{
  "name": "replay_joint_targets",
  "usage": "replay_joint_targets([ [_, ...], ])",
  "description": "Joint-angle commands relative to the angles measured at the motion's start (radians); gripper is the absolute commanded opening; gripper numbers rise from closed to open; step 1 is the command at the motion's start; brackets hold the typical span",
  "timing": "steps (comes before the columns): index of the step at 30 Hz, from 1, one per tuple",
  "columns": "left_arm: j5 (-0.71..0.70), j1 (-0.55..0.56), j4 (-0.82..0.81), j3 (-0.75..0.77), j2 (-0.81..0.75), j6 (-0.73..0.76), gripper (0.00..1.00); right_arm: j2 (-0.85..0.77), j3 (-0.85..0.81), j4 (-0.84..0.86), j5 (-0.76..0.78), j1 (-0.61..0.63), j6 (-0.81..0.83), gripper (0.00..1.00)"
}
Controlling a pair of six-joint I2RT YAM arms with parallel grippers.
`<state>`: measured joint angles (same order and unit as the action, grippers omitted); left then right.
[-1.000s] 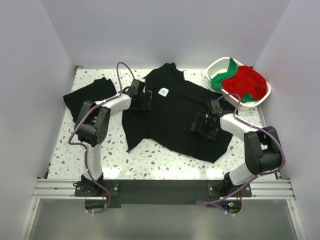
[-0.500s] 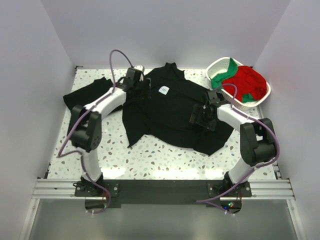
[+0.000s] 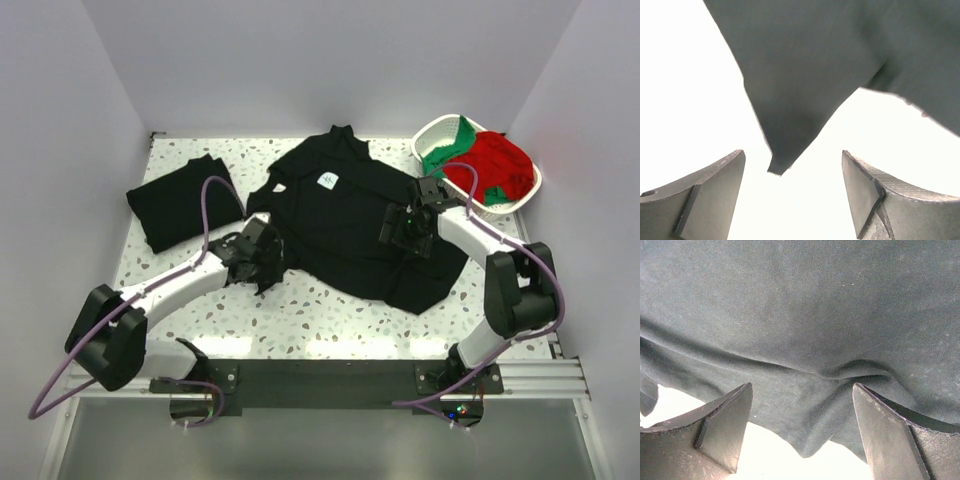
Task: Fold and stack the t-shirts
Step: Fold the tshirt
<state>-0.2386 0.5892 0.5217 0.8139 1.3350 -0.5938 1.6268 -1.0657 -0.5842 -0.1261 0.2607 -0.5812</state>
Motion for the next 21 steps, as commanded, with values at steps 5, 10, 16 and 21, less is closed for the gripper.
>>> replay_joint_targets([
  [5, -0.073, 0.020, 0.098, -0.076, -0.082, -0.152, 0.81, -0.081, -0.010, -0.025, -0.032, -0.003, -0.006, 0.84],
  [10, 0.010, 0.018, -0.040, -0.122, -0.097, -0.133, 0.76, -0.111, 0.021, -0.022, -0.037, -0.003, -0.014, 0.84],
  [16, 0.050, 0.020, -0.071, -0.139, -0.050, -0.139, 0.72, -0.142, 0.042, -0.032, -0.029, -0.003, -0.016, 0.84],
  [21, 0.074, 0.020, -0.129, -0.142, -0.043, -0.136, 0.67, -0.160, 0.049, -0.037, -0.024, -0.002, -0.016, 0.84],
])
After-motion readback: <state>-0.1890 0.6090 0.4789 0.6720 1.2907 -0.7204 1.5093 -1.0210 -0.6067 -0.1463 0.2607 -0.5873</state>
